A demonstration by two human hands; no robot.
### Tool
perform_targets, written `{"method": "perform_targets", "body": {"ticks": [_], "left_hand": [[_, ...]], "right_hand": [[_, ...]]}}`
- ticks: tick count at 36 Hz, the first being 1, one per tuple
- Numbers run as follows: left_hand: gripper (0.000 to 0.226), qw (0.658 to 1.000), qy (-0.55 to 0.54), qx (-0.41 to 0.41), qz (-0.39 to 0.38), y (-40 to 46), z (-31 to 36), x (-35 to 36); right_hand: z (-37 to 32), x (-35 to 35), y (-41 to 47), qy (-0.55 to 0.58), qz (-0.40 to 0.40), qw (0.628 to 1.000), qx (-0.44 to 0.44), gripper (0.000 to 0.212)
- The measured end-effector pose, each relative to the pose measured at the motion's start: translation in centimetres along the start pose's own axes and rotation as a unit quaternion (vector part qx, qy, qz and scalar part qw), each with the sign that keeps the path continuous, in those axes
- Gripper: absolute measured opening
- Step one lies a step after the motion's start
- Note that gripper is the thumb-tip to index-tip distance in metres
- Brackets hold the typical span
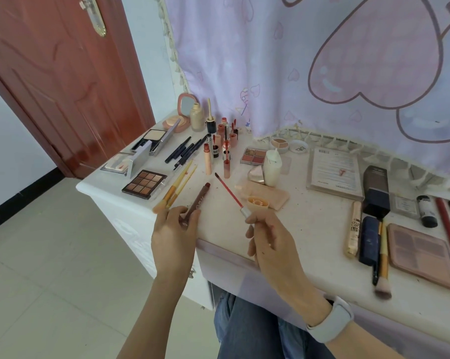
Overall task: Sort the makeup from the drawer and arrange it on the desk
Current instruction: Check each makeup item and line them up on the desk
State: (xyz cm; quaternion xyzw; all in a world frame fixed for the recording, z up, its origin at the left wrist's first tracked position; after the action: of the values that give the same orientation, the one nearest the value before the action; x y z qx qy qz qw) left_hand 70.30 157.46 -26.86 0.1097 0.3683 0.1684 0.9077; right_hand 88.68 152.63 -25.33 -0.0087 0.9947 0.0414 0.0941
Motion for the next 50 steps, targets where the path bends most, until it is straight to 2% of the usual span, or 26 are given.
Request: {"method": "perform_targets", "body": {"ticks": [6, 10, 15, 19, 24, 30, 33, 36, 41, 50], "left_hand": [[0.016, 0.999, -0.002, 0.039, 0.006, -1.0, 0.0, -0.4], [0.017, 1.000, -0.004, 0.027, -0.006, -0.7, -0.5, -0.5], [0.013, 0.999, -0.003, 0.040, -0.002, -0.2, -0.8, -0.5], [0.011, 0.999, -0.001, 0.039, 0.002, 0.1, -1.3, -0.6], [0.010, 0.999, -0.012, 0.028, 0.011, 0.3, -1.9, -0.6], [0.010, 1.000, -0.008, 0.016, 0.009, 0.6, -2.3, -0.6], [0.012, 1.000, -0.006, 0.020, 0.004, 0.7, -2.4, -0.6], [0.014, 1.000, -0.010, 0.019, -0.002, 0.8, -2.7, -0.6], [0.015, 1.000, -0.019, 0.009, -0.006, 1.0, -2.9, -0.8], [0.013, 0.999, -0.037, 0.019, -0.002, 0.8, -3.0, -1.4]], "right_hand": [[-0.3, 1.8, 0.4, -0.216, -0.063, 0.972, -0.073, 0.010], [-0.9, 2.8, 0.8, -0.329, -0.064, 0.935, -0.111, 0.010], [-1.7, 4.2, 1.4, -0.400, -0.072, 0.900, -0.157, 0.014], [-1.7, 4.9, 2.1, -0.423, -0.087, 0.883, -0.183, 0.015], [-1.5, 5.8, 2.9, -0.445, -0.092, 0.869, -0.197, 0.029], [-0.9, 6.5, 3.5, -0.461, -0.122, 0.856, -0.198, 0.036], [-0.7, 6.7, 3.9, -0.470, -0.126, 0.849, -0.207, 0.032], [-0.7, 7.0, 4.2, -0.473, -0.139, 0.843, -0.217, 0.017], [-1.1, 7.5, 4.7, -0.481, -0.130, 0.836, -0.231, 0.009], [-0.7, 8.4, 5.6, -0.504, -0.155, 0.820, -0.221, 0.020]]}}
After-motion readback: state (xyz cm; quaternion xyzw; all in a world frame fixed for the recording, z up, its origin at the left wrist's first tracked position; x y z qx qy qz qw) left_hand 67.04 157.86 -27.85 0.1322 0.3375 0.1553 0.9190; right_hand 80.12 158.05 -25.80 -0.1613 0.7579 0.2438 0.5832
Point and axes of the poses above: each hand's wrist, its own y-axis towards the middle knuckle, its own x-axis out of the palm, z = x × y, the point moved 6 cm from there along y, towards the middle knuckle, and after that the axes turned 8 degrees about -z, right-handed, at the moved point
